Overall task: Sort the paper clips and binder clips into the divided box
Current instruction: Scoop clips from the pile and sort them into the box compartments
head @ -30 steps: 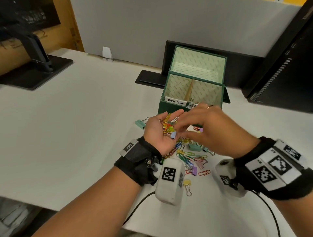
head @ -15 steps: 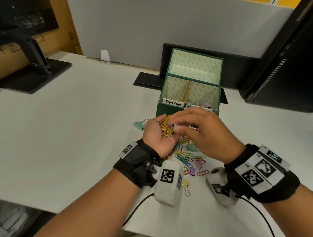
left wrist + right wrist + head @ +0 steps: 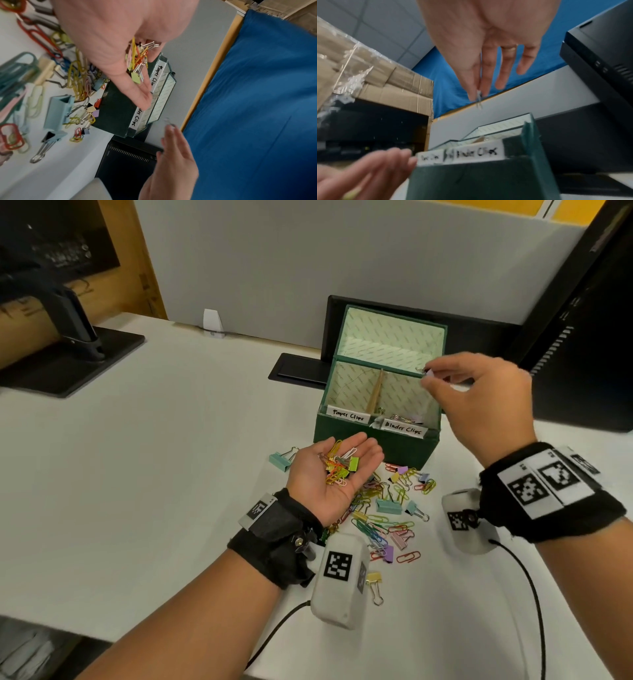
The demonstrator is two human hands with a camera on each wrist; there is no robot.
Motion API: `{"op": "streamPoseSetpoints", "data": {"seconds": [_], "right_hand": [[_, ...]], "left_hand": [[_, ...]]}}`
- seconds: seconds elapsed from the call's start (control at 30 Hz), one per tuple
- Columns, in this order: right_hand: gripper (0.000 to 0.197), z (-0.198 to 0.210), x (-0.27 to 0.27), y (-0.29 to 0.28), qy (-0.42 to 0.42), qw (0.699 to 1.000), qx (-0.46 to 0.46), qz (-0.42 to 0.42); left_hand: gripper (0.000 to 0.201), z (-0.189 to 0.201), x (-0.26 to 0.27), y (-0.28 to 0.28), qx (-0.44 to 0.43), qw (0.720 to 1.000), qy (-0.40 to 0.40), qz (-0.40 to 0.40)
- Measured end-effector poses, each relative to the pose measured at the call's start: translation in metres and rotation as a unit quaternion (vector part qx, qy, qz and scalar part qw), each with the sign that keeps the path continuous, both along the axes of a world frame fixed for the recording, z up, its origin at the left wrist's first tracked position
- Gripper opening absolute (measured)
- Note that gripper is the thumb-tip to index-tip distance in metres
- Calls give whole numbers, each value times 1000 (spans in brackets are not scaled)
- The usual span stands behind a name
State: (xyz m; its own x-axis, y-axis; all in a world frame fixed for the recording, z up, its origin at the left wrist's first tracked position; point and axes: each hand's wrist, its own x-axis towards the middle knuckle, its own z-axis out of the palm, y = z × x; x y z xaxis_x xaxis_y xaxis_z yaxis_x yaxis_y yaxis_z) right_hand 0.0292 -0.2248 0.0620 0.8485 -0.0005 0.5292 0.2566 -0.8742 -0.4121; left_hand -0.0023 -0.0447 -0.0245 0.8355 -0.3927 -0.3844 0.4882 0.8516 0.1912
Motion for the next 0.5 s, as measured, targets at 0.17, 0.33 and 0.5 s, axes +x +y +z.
{"op": "streamPoseSetpoints", "data": {"seconds": [0.17,0.33,0.5], "right_hand": [[28,-13,-4,6,111,987,-114,2],[10,-16,-34,34,120,979,-119,115],[15,-21,-42,51,150,955,-239,90]], "left_hand": [[43,0,1,0,4,1000,-6,-2],[47,-2,1,-1,7,999,-31,-2],[58,-4,0,-1,18,999,-39,-17]]}}
